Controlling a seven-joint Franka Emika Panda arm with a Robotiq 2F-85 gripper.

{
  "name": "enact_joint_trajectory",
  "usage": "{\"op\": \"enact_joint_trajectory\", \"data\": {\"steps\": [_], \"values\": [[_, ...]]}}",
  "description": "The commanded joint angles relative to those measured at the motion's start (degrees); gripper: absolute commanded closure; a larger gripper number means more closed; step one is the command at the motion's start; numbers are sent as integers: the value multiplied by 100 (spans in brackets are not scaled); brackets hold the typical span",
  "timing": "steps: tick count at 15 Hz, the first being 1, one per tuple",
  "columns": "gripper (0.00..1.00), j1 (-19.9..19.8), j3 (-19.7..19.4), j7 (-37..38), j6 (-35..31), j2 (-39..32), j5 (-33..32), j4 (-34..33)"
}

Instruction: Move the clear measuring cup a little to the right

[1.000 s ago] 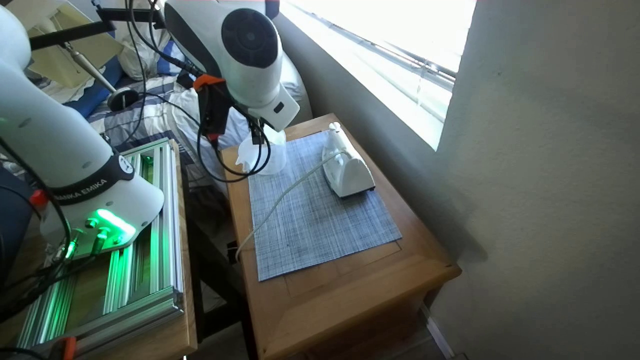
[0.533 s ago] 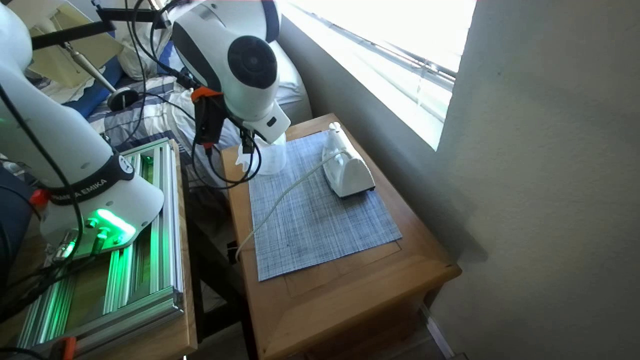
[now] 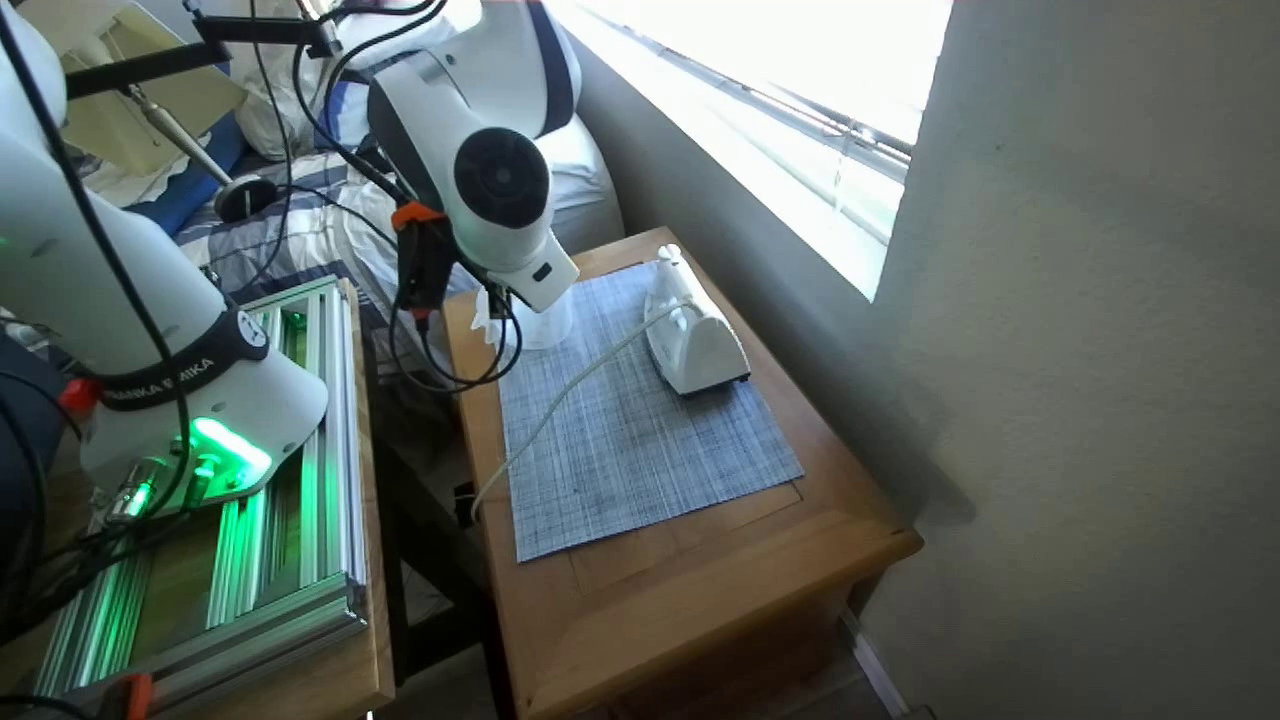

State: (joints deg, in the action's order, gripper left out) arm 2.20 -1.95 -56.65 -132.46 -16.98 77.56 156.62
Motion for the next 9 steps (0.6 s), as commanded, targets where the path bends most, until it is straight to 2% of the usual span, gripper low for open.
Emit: {"op": "enact_joint_trajectory", "data": {"steps": [1,2,5,7,8,9], "values": [[36,-92,73,-424,-105,-374,473,-226],[37,-93,63,-483,-104,-420,527,-256],[60,-90,35,-616,-92,-534,696,-342],[33,-100,14,-727,-76,-563,838,-379],[52,-113,0,-780,-49,-544,898,-389],[77,-119,-12,-810,-54,-532,945,-398]]}}
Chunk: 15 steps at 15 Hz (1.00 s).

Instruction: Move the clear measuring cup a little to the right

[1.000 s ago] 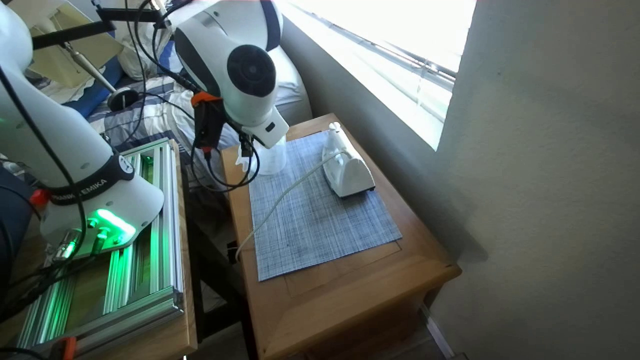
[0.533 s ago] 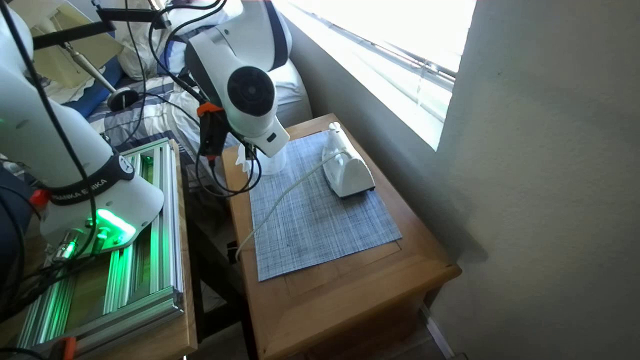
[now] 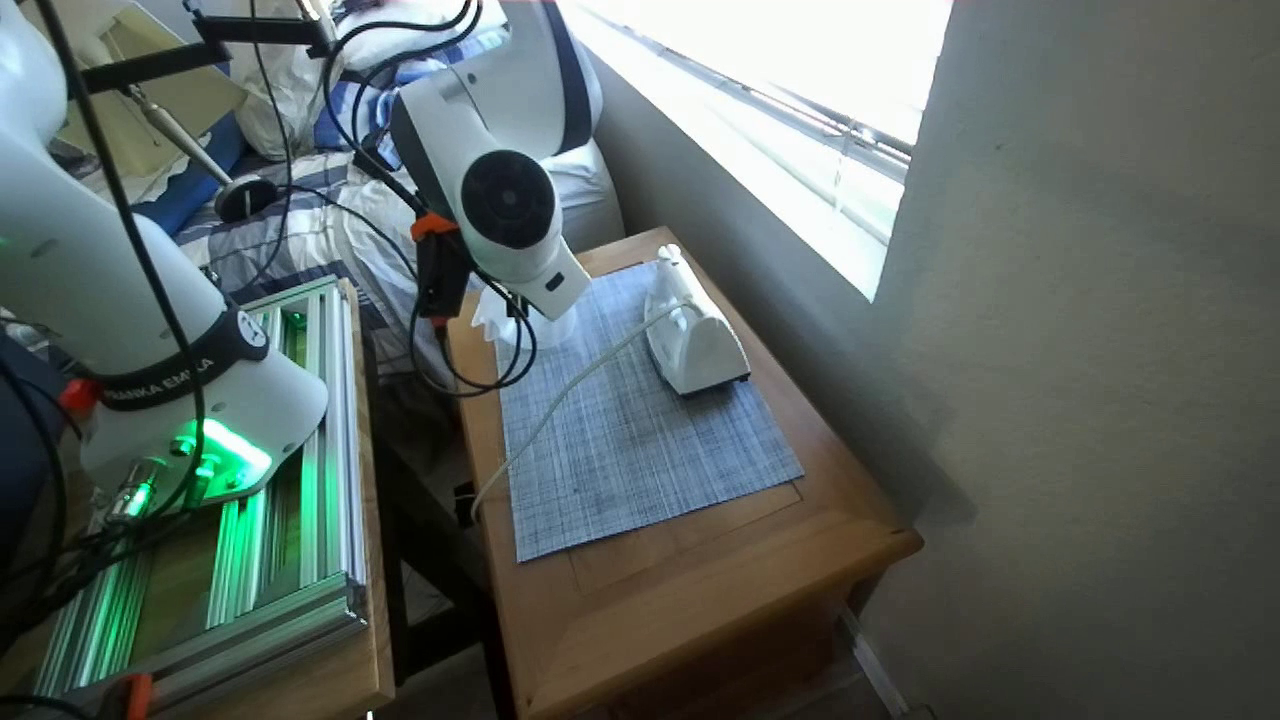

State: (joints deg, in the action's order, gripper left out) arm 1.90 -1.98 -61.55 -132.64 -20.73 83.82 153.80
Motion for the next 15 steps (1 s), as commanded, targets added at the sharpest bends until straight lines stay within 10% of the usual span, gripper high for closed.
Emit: {"op": "enact_joint_trajectory", "data": {"steps": [1,4,15], "values": [[78,-94,-23,-351,-37,-144,378,-118],[97,-89,-68,-378,-10,-32,411,-100],[98,344,12,1541,-1487,1075,-1009,241]]}}
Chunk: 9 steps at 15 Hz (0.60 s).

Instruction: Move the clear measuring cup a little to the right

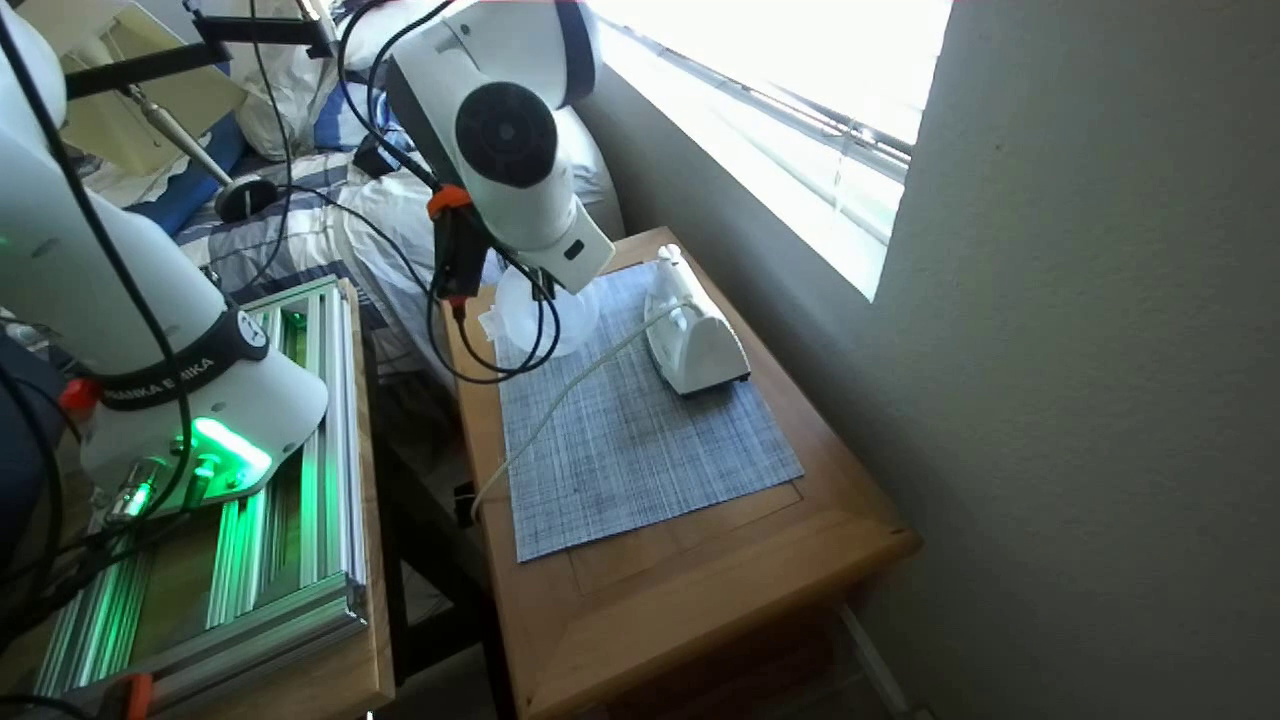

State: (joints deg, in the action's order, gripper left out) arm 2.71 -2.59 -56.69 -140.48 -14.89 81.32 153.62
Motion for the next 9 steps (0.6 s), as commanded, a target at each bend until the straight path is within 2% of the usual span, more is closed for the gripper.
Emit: {"op": "enact_joint_trajectory", "data": {"steps": [1,3,4,6,9], "values": [[98,345,116,1475,-928,536,-1142,314],[98,464,212,2262,-1270,505,-1943,380],[98,815,-42,2665,-1333,464,-2347,392],[98,1188,-291,3496,-1356,322,-3283,387],[98,2195,-1045,4785,-1181,172,-4637,303]]}}
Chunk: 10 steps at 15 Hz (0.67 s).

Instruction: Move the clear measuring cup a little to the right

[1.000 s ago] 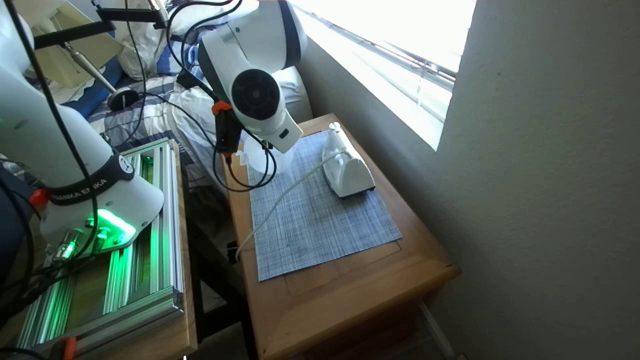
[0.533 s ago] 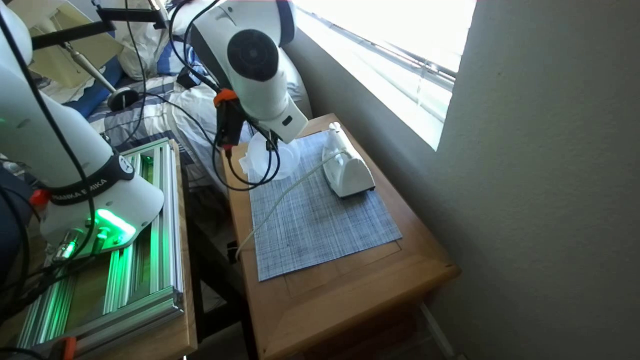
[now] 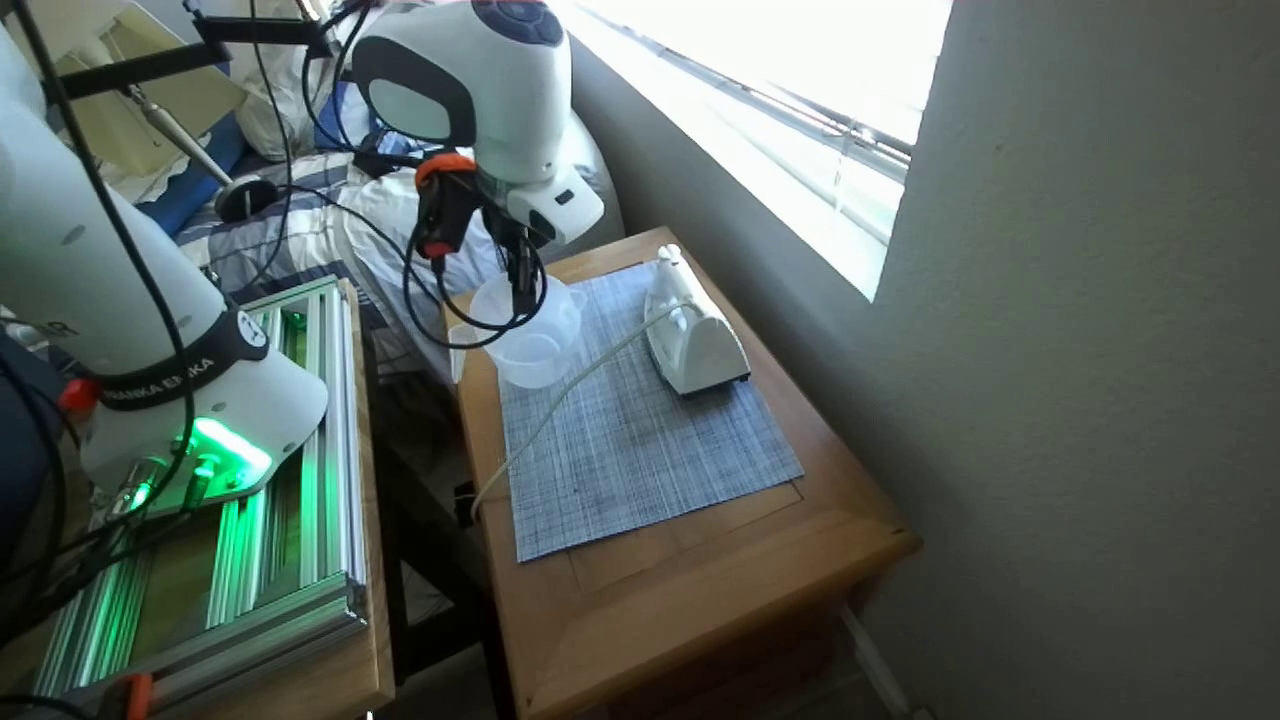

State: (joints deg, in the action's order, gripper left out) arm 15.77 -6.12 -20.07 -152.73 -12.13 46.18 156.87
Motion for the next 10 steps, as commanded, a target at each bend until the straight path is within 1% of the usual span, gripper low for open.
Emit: {"op": "enact_joint_trajectory", "data": {"steps": [1,2,3,4,5,6,7,8,9,10], "values": [[98,1298,-1026,1547,140,-152,-1572,-88],[94,1631,-1351,1910,266,-183,-2022,-167],[68,1906,-1608,2305,365,-180,-2474,-266],[68,2041,-1815,2591,542,-101,-2917,-346],[64,2161,-1990,2885,692,-12,-3362,-426],[57,2217,-2094,3136,813,126,-3761,-488],[49,2294,-2205,3291,935,159,-4016,-585],[43,2328,-2276,3412,1066,220,-4218,-676],[35,1363,-1427,3789,1141,358,-4771,-758],[29,1254,-1285,3942,1283,446,-4958,-831]]}}
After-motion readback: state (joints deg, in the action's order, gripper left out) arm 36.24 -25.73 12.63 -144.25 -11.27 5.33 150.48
